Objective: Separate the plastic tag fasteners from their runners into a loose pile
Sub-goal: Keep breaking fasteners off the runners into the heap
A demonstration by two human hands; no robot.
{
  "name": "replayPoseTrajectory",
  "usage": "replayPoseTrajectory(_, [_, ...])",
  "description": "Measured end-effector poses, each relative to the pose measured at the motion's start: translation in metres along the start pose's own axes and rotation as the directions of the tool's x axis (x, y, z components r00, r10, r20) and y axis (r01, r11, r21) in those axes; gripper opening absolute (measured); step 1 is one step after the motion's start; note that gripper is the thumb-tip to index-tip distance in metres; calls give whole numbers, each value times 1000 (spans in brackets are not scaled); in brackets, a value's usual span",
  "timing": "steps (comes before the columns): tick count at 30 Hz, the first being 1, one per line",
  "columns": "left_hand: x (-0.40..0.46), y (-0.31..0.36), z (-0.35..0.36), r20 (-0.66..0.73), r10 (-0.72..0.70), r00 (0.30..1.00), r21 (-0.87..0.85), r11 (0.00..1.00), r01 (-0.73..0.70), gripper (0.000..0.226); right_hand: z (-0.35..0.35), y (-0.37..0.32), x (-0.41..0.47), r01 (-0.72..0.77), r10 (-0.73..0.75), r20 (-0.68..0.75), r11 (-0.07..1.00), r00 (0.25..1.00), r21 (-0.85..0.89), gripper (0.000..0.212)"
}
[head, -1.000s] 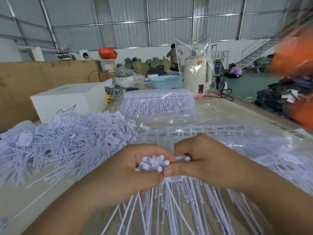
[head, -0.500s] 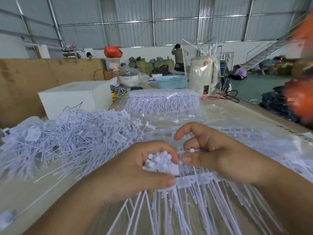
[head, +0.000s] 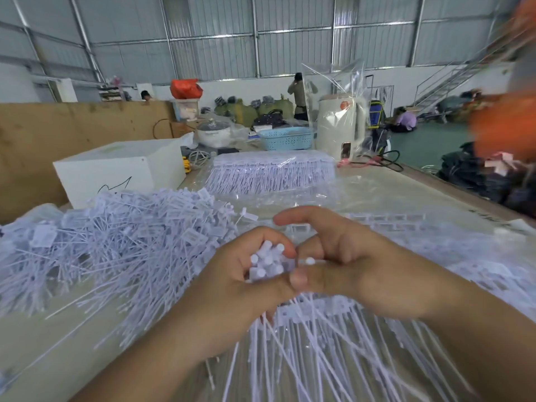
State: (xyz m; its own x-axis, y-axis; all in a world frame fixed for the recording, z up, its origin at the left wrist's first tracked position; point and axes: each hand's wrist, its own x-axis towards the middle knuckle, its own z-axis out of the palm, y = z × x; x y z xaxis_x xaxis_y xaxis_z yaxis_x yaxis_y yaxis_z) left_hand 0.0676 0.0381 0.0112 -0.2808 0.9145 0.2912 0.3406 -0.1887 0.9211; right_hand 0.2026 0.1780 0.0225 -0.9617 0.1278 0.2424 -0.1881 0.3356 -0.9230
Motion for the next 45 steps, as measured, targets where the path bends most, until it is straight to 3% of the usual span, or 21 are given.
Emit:
replayPoseTrajectory(8, [2,-7,-7,167,-16,986,-10,1000,18,24,2,-6,-1,-120,113,-52,979,992,-164,70])
replayPoseTrajectory(14, [-2,-3,-18,414,-135,900,85,990,110,32,12,-12,-2,-162,166,-11,938,986,-306,82])
replayPoseTrajectory(19, [-2,-1,-21,475,-166,864,135,984,115,33,14,-10,-1,-168,181,4,920,983,-354,84])
replayPoseTrajectory(23, [-2,-3,-16,383,-138,913,114,988,102,19,9,-5,-1,-139,123,-74,949,990,-282,75])
replayPoseTrajectory(28, [-2,-3,-19,295,-62,953,50,998,49,14,-9,-9,-4,-161,161,-26,940,987,-300,35])
replayPoseTrajectory(33, [-2,-2,-22,230,-28,973,32,999,21,14,-15,-8,-5,-140,150,15,948,989,-286,33])
replayPoseTrajectory(39, [2,-3,-7,-120,99,988,-86,990,-110,18,2,-2,4,48,-93,-245,982,965,-183,34])
replayPoseTrajectory(43, [2,-3,-4,-293,92,952,-102,987,-127,22,2,-5,6,94,-205,-581,972,787,-216,38])
replayPoseTrajectory(45, [0,-1,-3,-276,86,957,-106,987,-119,24,-10,-8,2,76,-200,-592,971,780,-227,43])
